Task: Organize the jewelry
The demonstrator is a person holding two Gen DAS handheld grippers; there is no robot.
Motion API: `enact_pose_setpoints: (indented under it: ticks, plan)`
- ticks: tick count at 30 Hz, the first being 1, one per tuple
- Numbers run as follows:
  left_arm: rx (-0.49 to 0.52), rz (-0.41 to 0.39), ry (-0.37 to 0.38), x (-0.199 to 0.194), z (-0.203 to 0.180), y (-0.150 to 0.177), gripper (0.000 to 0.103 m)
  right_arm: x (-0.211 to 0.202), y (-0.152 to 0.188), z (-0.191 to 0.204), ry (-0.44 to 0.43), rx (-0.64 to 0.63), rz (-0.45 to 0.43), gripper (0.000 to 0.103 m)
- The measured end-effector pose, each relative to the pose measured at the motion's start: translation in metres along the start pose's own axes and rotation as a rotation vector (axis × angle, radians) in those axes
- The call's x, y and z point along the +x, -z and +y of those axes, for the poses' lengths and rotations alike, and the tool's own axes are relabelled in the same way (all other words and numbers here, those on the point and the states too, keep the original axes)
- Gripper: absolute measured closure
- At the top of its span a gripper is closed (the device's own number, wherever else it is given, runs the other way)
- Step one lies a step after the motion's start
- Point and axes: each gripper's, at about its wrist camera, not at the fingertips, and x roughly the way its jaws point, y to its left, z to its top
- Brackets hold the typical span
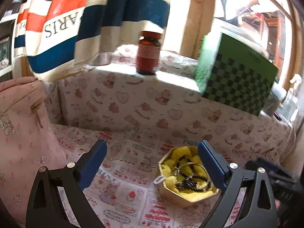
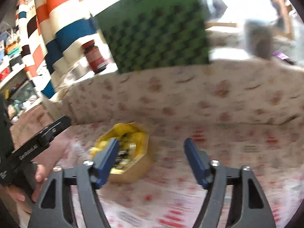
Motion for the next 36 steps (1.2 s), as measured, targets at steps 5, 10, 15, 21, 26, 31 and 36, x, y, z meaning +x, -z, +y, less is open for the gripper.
enact_pose_setpoints:
  ticks: [5, 10, 15, 21, 26, 31, 36]
  plan:
    - [0.113, -0.001, 0.024, 0.0, -0.032, 0.015, 0.003, -0.032, 0.015, -0.025, 0.126, -0.048, -0.062, 0.014]
    - [0.116, -0.019, 0.09, -0.007, -0.049, 0.028, 0.0, -0.053, 0.034, -0.039, 0.199, -0.122, -0.164, 0.014]
    - [0.124, -0.069, 0.03, -0.012, -0.058, 0.037, 0.0, -0.062, 0.041, -0.051, 0.261, -0.122, -0.254, 0.014]
    - [0.186, -0.147, 0.019, -0.018, -0.069, 0.049, 0.0, -0.067, 0.046, -0.062, 0.217, -0.073, -0.274, 0.014]
    - [0.241, -0.244, 0.04, -0.033, -0.08, 0.056, 0.0, -0.077, 0.052, -0.058, 0.244, -0.083, -0.33, 0.013]
    - [0.252, -0.246, 0.013, -0.033, -0.083, 0.056, 0.0, -0.084, 0.057, -0.043, 0.31, -0.145, -0.378, 0.012]
    - [0.245, -0.237, 0.015, -0.031, -0.082, 0.056, 0.0, -0.083, 0.057, -0.037, 0.31, -0.162, -0.362, 0.008]
